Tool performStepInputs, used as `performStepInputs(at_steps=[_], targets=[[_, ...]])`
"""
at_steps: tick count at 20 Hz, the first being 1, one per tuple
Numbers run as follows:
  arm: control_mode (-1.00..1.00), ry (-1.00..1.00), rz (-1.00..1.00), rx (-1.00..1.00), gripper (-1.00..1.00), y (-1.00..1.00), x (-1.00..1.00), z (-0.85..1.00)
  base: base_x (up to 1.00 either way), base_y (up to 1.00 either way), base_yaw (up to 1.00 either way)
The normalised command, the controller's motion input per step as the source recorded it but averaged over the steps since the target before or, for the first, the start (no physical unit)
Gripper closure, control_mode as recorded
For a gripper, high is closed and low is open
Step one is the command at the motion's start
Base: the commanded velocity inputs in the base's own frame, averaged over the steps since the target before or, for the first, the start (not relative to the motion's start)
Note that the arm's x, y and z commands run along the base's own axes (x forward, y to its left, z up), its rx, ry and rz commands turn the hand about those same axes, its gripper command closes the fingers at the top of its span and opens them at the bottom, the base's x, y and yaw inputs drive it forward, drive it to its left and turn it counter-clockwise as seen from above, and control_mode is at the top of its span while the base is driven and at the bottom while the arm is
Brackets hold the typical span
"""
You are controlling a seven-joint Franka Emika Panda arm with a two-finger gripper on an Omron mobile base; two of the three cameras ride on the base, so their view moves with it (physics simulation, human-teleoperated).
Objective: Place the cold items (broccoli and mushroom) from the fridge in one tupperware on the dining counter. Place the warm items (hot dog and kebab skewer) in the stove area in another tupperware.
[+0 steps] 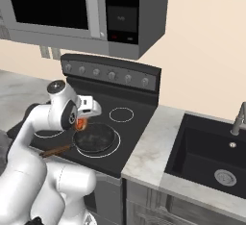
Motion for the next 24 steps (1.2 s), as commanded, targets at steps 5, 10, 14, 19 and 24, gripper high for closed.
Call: performStepInputs(at_steps=[5, 10, 14, 19, 24], targets=[[-1.0, 0.0, 0.0, 0.0, 1.0, 0.0, -0.55, 0.82, 0.0, 0.0, 0.0], [-1.0, 0.0, 0.0, 0.06, 1.0, 0.0, -0.61, 0.64, 0.0, 0.0, 0.0], [-1.0, 0.0, 0.0, 0.11, 1.0, -0.02, -0.85, 0.6, 0.0, 0.0, 0.0], [1.0, 0.0, 0.0, 0.05, 1.0, -0.01, -0.35, 0.24, -0.47, 0.0, 0.0], [1.0, 0.0, 0.0, 0.0, 1.0, 0.0, 0.0, 0.0, -0.73, 0.0, 0.0]])
